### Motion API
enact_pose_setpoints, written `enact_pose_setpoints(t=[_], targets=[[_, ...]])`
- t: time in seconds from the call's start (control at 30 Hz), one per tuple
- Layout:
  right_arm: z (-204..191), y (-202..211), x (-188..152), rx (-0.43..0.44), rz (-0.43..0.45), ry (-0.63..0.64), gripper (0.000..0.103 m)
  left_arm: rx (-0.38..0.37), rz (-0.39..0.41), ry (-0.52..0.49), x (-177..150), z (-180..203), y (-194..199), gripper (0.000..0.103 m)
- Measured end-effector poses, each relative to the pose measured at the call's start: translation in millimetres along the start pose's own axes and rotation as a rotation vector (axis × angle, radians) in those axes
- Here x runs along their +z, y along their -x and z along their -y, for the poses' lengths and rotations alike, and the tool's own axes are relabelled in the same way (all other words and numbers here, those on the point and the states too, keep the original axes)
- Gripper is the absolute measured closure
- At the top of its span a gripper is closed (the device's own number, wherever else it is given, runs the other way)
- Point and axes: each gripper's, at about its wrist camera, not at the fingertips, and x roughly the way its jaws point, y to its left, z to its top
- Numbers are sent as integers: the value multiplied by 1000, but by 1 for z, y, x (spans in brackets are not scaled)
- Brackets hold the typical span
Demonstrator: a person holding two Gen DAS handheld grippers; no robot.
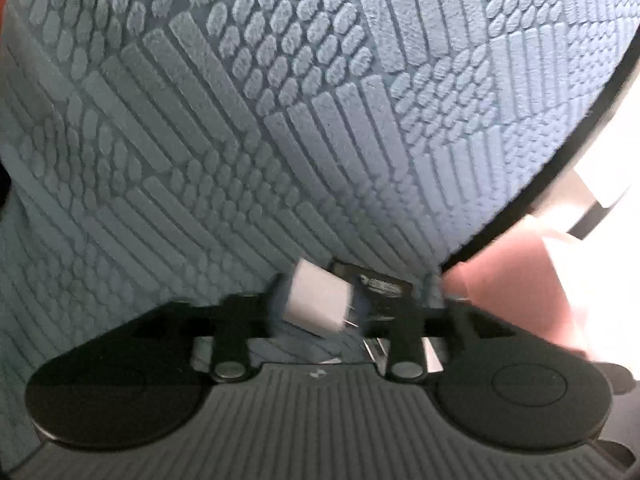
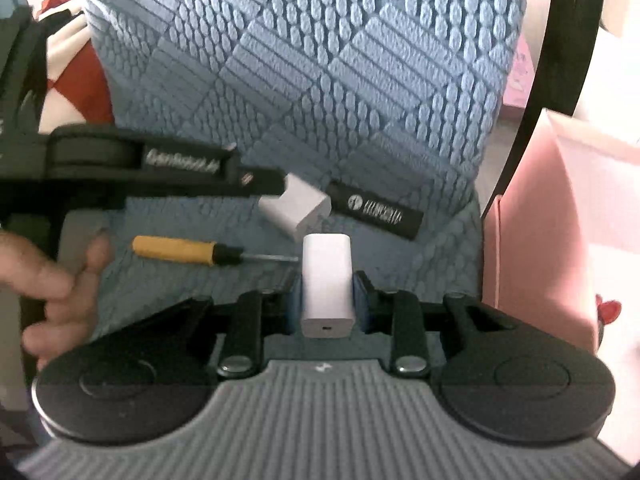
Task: Organize rigid objects
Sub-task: 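Close the left tool on the white cube charger while the right tool lifts its charger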
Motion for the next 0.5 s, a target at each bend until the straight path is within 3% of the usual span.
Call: enact_pose_setpoints(t=[0.07,0.5], targets=[[-3,-5,0,-4,-8,3,73,28,17,-21,0,2,-1,46],[5,-14,4,29,-32,-30,71,21,-63,-167,-3,19,-39,42]])
